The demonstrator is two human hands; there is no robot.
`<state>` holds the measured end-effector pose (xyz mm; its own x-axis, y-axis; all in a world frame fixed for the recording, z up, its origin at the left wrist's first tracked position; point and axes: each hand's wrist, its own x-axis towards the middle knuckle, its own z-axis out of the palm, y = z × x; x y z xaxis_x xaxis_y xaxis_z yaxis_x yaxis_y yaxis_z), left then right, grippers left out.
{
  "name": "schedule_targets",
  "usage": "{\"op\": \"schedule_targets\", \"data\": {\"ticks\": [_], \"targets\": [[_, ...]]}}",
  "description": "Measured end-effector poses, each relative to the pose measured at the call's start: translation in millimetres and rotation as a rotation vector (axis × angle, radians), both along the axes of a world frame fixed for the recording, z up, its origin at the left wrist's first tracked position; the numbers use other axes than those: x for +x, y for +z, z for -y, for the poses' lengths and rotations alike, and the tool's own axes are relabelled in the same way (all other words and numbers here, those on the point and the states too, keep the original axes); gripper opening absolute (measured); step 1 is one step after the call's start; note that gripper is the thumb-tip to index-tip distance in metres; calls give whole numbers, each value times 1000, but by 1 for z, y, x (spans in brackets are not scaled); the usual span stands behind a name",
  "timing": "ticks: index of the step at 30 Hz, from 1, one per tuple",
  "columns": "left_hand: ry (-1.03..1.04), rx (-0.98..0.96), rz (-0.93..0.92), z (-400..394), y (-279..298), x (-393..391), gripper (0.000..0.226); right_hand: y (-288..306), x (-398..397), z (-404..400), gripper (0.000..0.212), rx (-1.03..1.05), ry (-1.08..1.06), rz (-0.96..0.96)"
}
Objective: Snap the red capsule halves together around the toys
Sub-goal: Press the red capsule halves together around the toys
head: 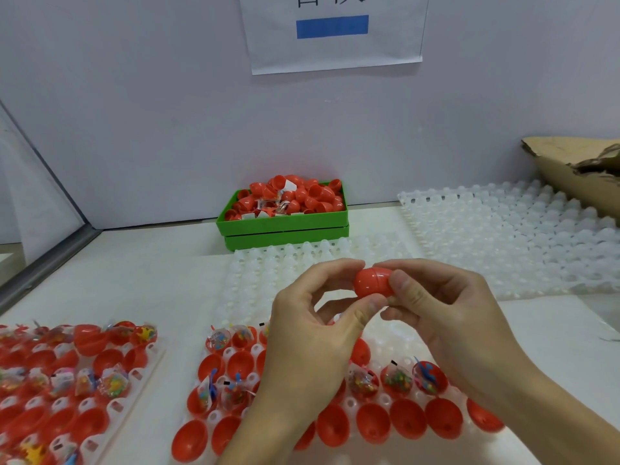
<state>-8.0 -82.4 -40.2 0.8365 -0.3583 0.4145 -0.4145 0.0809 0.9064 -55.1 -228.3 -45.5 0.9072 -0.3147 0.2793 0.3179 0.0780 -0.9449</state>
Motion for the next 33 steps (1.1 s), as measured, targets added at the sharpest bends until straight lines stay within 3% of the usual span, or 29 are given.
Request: {"op": "schedule_targets", "data": {"ticks": [10,21,33], "targets": [[34,-2,-1,-2,3,2,26,3,-3,-6,22,25,-67,53],[66,-6,43,0,3,-1,31,5,-5,-9,15,-109,-139,61],[73,49,53,-4,4,-1,31,2,-4,-9,16,-59,-141,40]]}}
